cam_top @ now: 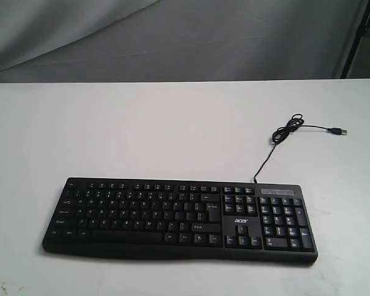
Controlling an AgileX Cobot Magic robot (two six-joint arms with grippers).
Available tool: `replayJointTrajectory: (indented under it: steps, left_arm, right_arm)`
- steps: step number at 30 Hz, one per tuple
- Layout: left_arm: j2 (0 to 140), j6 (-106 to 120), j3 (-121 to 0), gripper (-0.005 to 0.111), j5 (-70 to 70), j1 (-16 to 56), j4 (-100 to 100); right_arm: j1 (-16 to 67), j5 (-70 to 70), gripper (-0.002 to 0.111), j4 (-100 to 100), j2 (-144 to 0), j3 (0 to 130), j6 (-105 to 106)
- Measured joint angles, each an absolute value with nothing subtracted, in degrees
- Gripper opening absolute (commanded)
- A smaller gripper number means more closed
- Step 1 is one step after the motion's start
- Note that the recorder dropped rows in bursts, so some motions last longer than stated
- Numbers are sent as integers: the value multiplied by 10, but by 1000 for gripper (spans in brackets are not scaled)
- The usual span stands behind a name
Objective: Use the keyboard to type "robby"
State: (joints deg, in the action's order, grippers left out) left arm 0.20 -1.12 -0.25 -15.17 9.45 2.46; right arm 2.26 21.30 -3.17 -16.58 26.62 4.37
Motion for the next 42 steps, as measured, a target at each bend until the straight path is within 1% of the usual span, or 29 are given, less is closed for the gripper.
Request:
replayJointTrajectory:
  steps: [7, 9, 12, 16, 21, 29, 36, 42]
  left_arm:
    - [2, -11, -2, 0, -152, 95, 25]
    - [2, -11, -2, 0, -152, 95, 25]
    - [2, -11, -2, 0, -152, 95, 25]
    - [2, -11, -2, 0, -152, 95, 25]
    - [2, -11, -2, 0, -152, 95, 25]
    - [2, -11, -2, 0, -152, 95, 25]
    - [2, -11, -2, 0, -152, 95, 25]
    - [2, -11, -2, 0, -152, 95, 25]
  right_arm:
    - [23, 210, 0, -52, -277, 278, 21]
    - [24, 225, 0, -78, -303, 278, 0]
    - [47, 273, 0, -120, -337, 283, 21]
    - [109, 344, 0, -206, -414, 317, 110]
    - [206, 363, 0, -307, -560, 401, 241]
    - [368, 363, 0, -324, -798, 563, 329]
    - [453, 314, 0, -323, -932, 650, 339]
    - [500, 232, 0, -289, -1005, 663, 343]
